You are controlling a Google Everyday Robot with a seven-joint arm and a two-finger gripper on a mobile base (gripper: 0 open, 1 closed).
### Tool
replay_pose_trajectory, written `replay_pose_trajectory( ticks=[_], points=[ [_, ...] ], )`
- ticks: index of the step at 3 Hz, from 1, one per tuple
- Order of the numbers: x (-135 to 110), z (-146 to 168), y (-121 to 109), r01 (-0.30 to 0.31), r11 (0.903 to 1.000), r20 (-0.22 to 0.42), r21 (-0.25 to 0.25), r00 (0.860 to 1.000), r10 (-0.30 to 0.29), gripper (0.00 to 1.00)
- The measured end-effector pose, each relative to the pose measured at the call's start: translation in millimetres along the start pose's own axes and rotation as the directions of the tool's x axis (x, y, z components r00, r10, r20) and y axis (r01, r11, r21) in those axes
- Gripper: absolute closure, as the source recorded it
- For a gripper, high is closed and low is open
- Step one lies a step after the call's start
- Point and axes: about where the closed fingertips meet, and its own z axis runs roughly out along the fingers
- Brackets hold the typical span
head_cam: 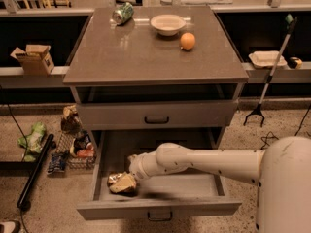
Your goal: Place orange can into middle drawer
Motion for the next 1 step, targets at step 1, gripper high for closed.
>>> replay_pose_trajectory(
  ticks=[1],
  points=[
    [-16.5, -35.0, -8.8, 0.008, 0.9995, 0.106, -0.032, 0.994, -0.004, 0.00]
  ],
)
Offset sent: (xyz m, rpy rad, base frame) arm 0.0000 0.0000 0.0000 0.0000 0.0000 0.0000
